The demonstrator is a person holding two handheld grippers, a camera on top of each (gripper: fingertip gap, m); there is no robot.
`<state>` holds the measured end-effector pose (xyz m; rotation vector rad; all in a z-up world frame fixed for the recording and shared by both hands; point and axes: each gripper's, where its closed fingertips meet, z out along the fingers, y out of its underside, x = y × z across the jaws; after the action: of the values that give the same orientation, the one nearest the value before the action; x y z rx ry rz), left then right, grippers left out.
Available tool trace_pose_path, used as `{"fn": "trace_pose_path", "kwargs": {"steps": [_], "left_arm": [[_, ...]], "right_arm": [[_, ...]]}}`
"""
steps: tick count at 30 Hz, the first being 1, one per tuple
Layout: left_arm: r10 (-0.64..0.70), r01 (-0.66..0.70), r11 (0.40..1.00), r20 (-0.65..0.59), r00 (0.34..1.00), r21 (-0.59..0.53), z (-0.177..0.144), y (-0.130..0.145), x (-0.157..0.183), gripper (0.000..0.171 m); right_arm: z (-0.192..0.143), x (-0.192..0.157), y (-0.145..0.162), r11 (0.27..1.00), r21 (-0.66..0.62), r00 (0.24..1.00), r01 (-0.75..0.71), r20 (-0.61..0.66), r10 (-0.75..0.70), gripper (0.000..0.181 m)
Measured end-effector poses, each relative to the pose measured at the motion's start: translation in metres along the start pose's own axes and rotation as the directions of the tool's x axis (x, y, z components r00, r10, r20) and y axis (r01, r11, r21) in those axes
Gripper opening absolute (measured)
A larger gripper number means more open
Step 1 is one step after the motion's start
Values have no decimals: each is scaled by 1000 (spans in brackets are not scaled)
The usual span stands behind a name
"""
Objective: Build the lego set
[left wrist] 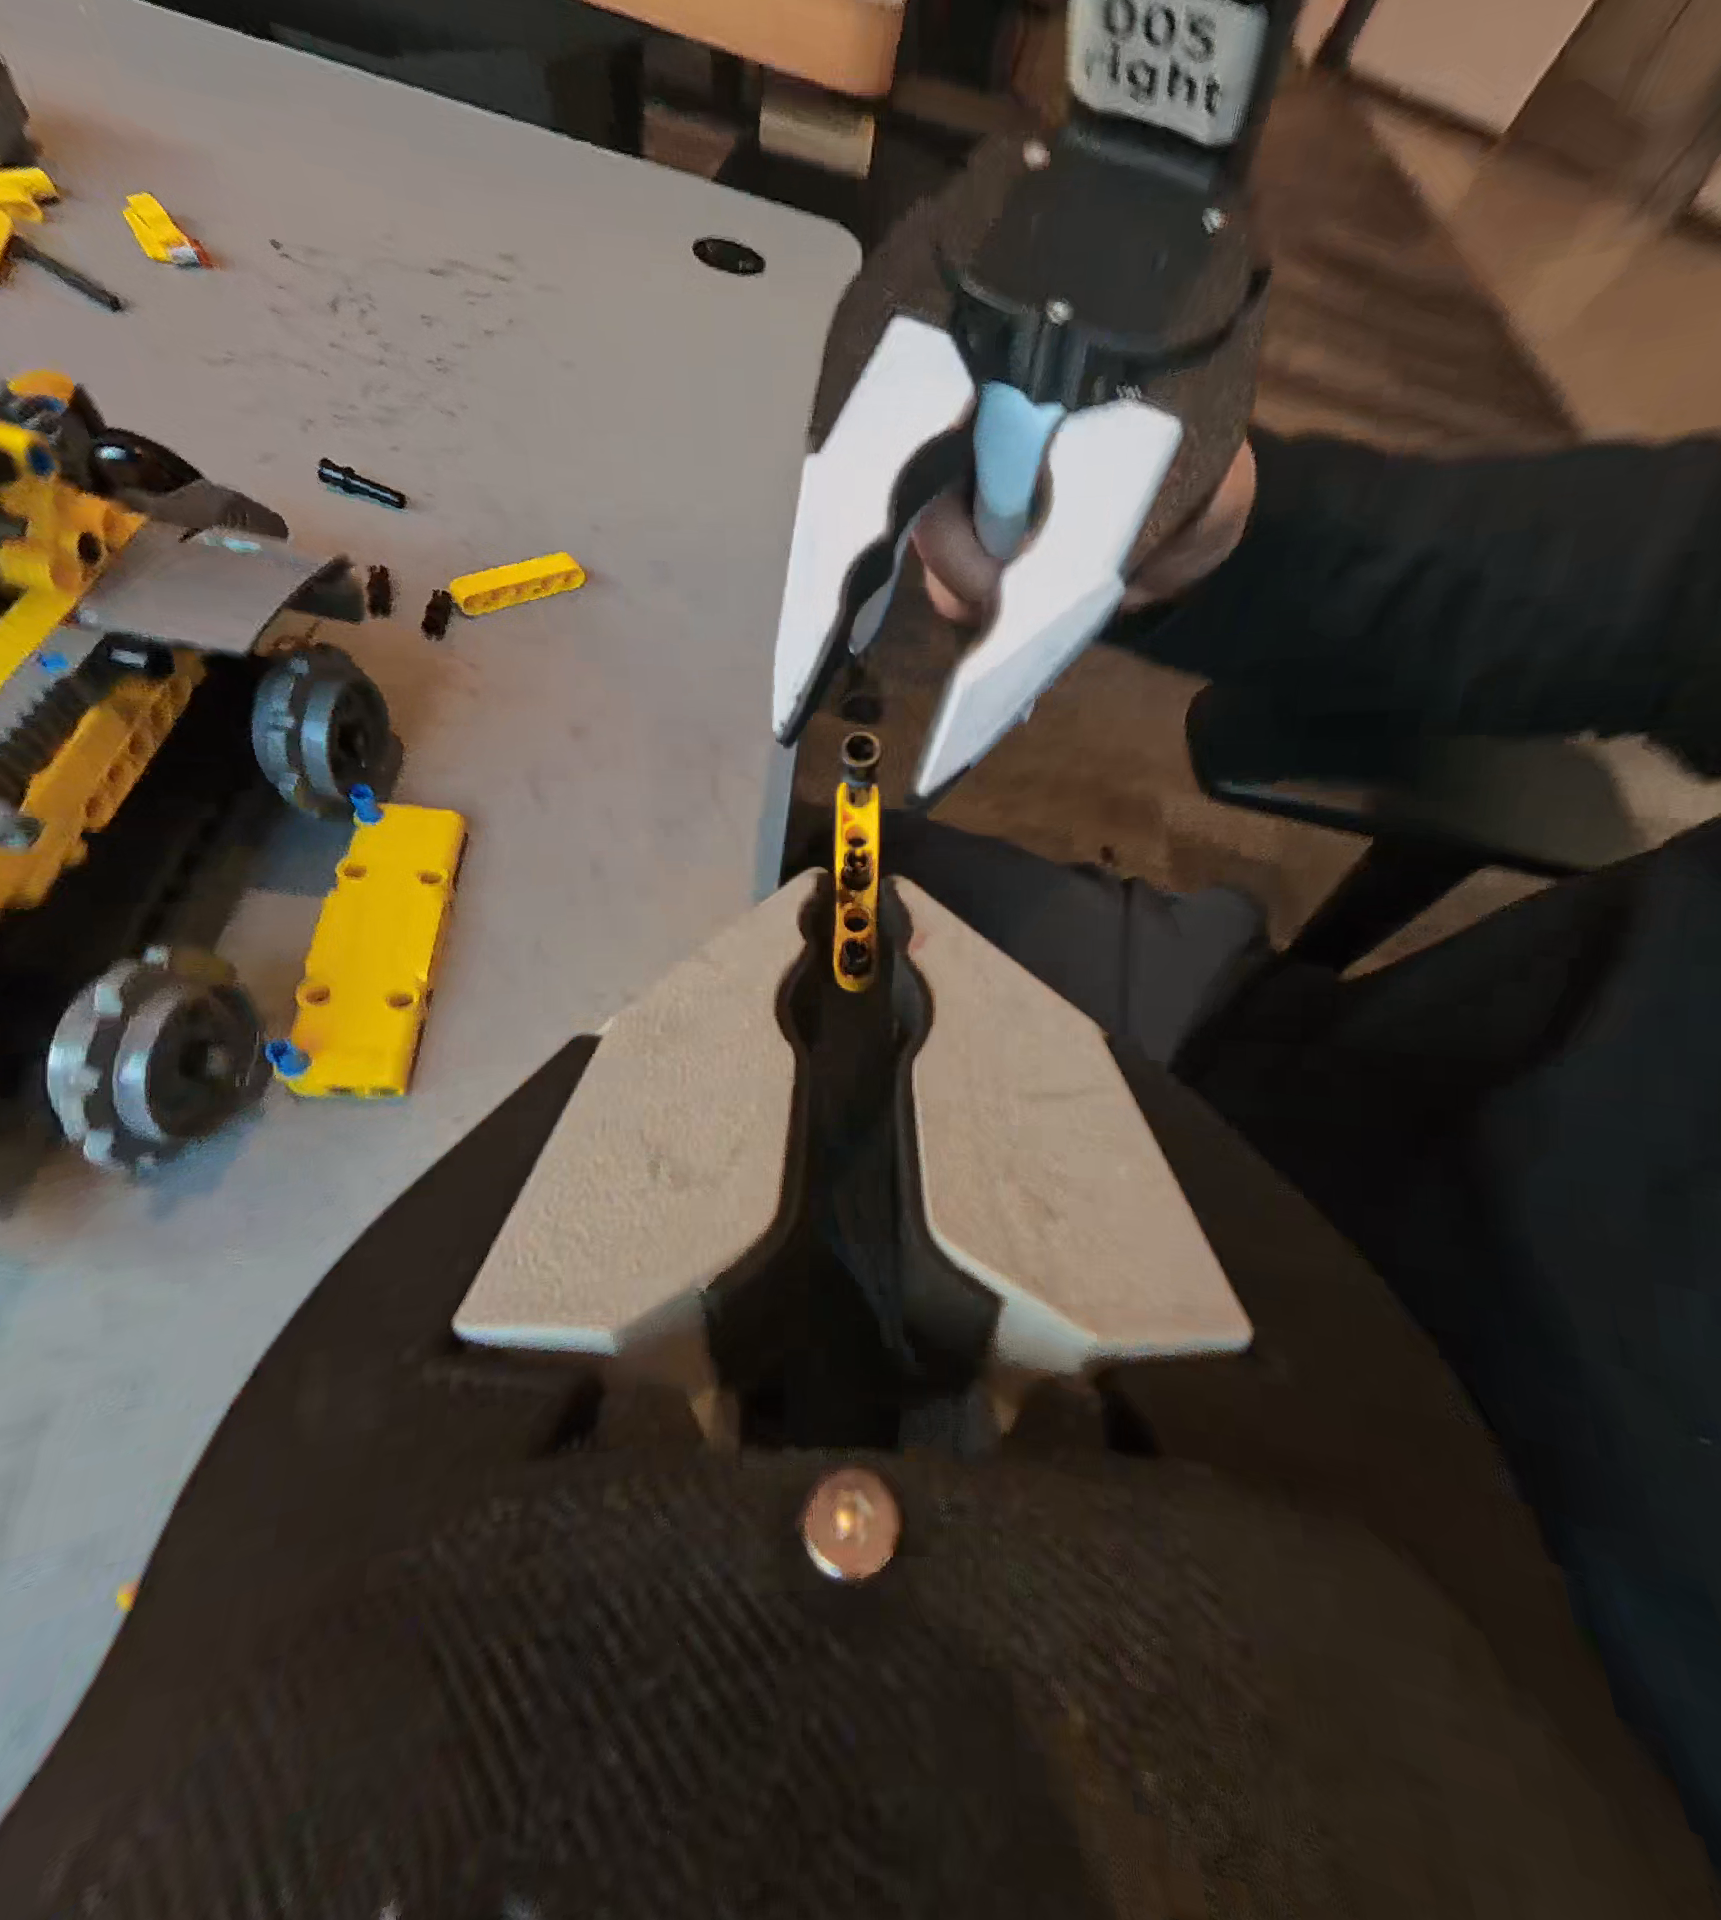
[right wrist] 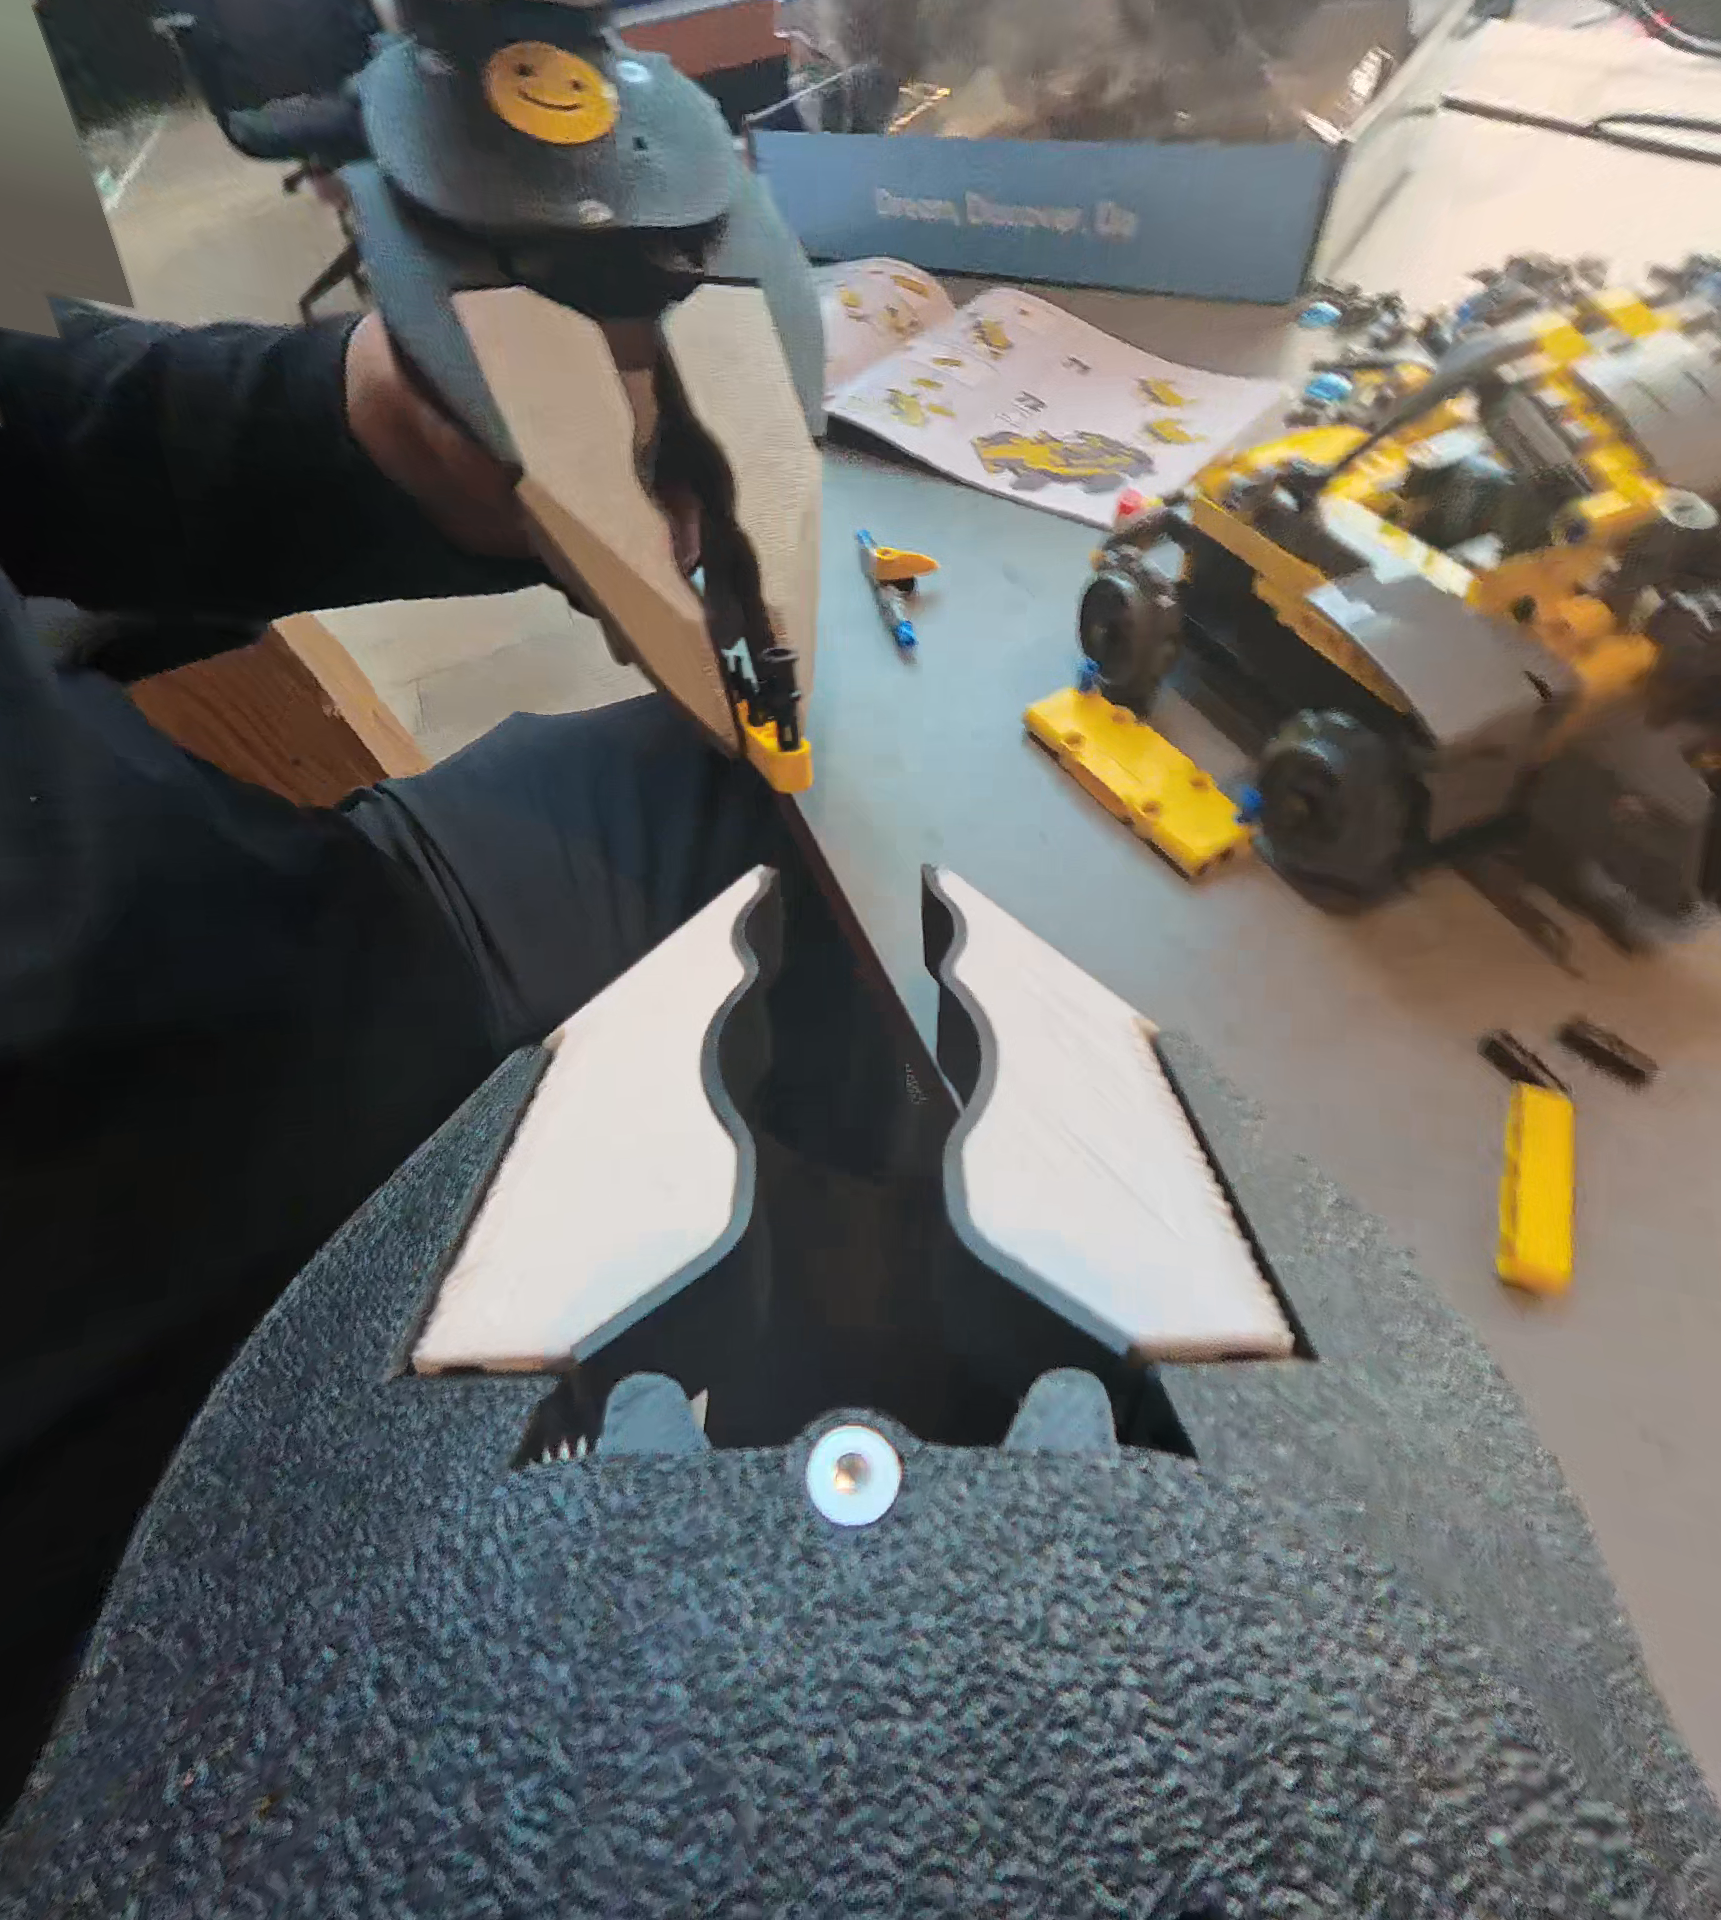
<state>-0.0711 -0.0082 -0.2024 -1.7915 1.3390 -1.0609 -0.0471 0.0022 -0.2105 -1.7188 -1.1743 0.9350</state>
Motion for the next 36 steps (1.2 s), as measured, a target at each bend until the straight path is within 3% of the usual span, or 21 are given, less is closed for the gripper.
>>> {"fn": "trace_pose_path", "kwargs": {"steps": [4,7,10,13,16,23,36], "left_arm": [[-91,78,981,67,994,177,-22,-5,-9,5],[-12,-30,936,116,993,351,-37,-17,1,5],[47,-95,956,174,984,279,-30,1,3,5],[-28,-9,982,196,980,188,-21,24,-10,5],[-79,40,976,175,981,216,-22,24,-14,5],[-77,33,977,208,975,210,-28,25,-22,5],[-93,62,992,306,947,111,-29,41,-41,5]], "right_arm": [[21,-18,-14,994,-21,995,104,2,-104,30],[32,-26,-27,996,47,997,69,23,-71,30],[38,-25,-32,993,115,1000,10,23,-13,29],[39,-23,-26,991,130,999,-42,33,38,22],[40,-22,-15,992,106,997,-62,43,58,13],[37,-2,-6,979,153,991,-137,12,137,14],[36,6,4,969,167,983,-183,19,183,12]]}}
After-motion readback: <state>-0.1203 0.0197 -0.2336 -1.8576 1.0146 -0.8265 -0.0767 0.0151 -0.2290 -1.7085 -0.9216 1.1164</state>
